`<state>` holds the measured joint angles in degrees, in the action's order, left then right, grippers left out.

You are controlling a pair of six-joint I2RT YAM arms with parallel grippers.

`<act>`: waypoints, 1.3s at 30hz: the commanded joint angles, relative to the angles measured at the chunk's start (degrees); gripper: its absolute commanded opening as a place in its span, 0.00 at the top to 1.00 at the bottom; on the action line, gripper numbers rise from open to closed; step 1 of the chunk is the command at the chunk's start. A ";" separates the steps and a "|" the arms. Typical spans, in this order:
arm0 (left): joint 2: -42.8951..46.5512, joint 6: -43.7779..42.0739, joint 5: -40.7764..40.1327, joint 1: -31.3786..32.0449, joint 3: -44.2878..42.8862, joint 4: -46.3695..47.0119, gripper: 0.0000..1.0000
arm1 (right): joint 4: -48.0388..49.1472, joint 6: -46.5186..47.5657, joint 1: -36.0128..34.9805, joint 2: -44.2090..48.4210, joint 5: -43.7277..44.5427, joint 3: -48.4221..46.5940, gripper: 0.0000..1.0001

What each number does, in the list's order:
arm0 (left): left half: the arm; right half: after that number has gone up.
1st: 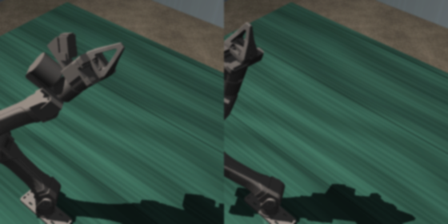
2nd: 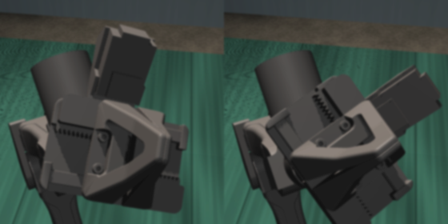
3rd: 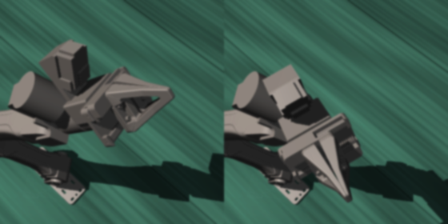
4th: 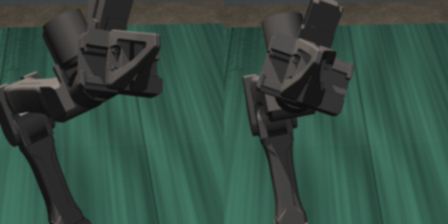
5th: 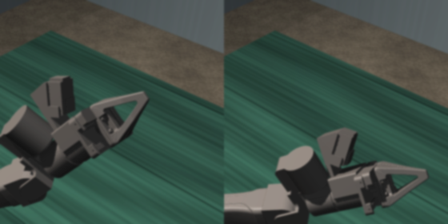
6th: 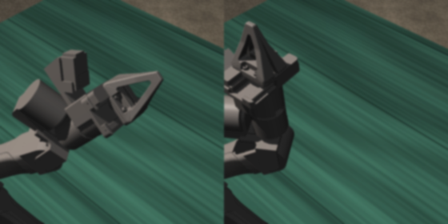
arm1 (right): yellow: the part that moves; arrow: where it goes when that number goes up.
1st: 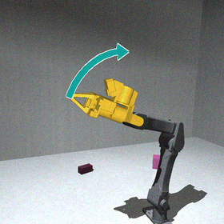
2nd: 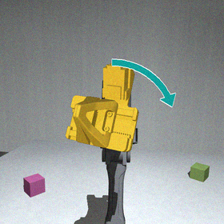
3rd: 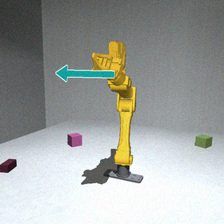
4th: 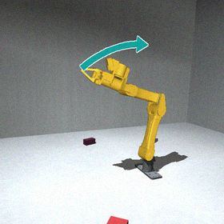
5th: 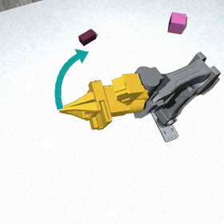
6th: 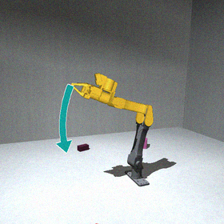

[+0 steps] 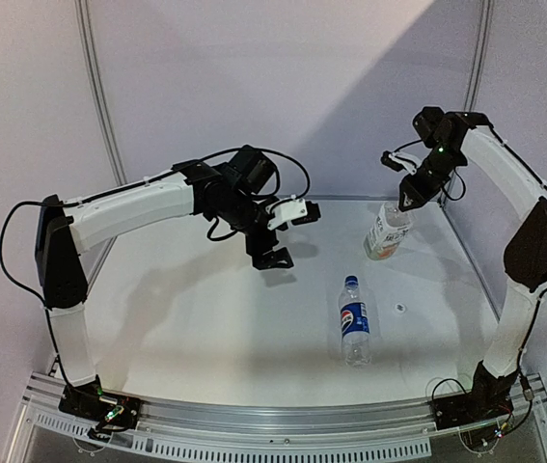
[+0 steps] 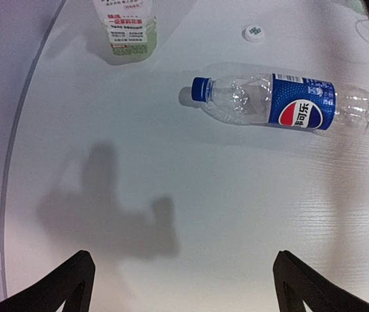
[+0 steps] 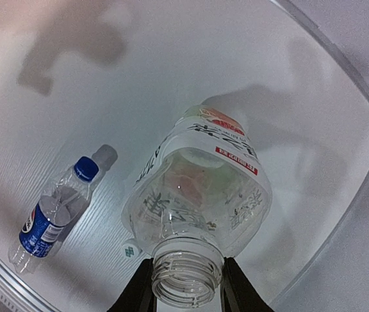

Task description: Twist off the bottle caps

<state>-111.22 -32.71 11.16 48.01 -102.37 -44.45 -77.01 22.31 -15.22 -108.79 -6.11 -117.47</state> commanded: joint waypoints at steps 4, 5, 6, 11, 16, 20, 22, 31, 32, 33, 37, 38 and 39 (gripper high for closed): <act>-0.57 0.63 0.88 1.20 -1.08 -0.98 0.01 | -16.33 -1.55 0.02 4.66 -1.61 5.80 1.00; -0.52 0.58 0.96 1.33 -1.04 -0.99 0.01 | -16.30 -1.63 0.02 4.66 -1.55 5.85 1.00; -0.53 0.62 0.97 1.38 -1.03 -0.94 0.01 | -16.33 -1.64 0.02 4.31 -1.40 5.77 1.00; -0.43 0.52 0.60 1.73 -0.90 -1.07 0.01 | -16.23 -1.96 0.08 1.85 -0.12 2.86 0.81; -0.42 0.45 0.46 2.07 -0.90 -1.19 0.01 | -16.24 -2.27 0.02 -1.12 -0.65 -2.67 0.60; -0.53 0.31 0.26 2.18 -0.98 -1.34 0.01 | -16.16 -2.44 0.05 -2.61 -1.36 -4.72 0.52; -0.68 0.36 0.30 2.18 -1.20 -1.34 0.01 | -16.11 -2.44 0.07 -3.03 -1.80 -5.00 0.54; -1.05 0.45 0.27 2.18 -1.54 -1.43 0.01 | -15.32 -2.83 0.02 -5.04 -1.38 -7.44 0.54; -1.03 0.45 0.27 2.18 -1.60 -1.42 0.01 | -15.28 -2.87 0.02 -5.10 -1.41 -7.50 0.54; -1.09 0.45 0.20 2.18 -1.61 -1.35 0.01 | -15.27 -2.95 0.02 -5.18 -1.49 -7.43 0.54; -1.05 0.41 0.18 2.09 -1.52 -1.38 0.01 | -15.27 -2.97 0.06 -5.21 -1.54 -7.71 0.54; -1.08 0.45 0.18 2.05 -1.51 -1.36 0.01 | -15.35 -2.97 0.02 -5.12 -1.61 -7.78 0.54; -1.10 0.45 0.18 2.08 -1.52 -1.40 0.01 | -15.37 -2.97 0.05 -5.07 -1.74 -7.85 0.54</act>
<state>-111.22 -32.71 11.31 49.39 -102.39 -44.86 -77.12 19.77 -15.22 -112.79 -7.40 -123.76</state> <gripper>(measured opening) 0.992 0.461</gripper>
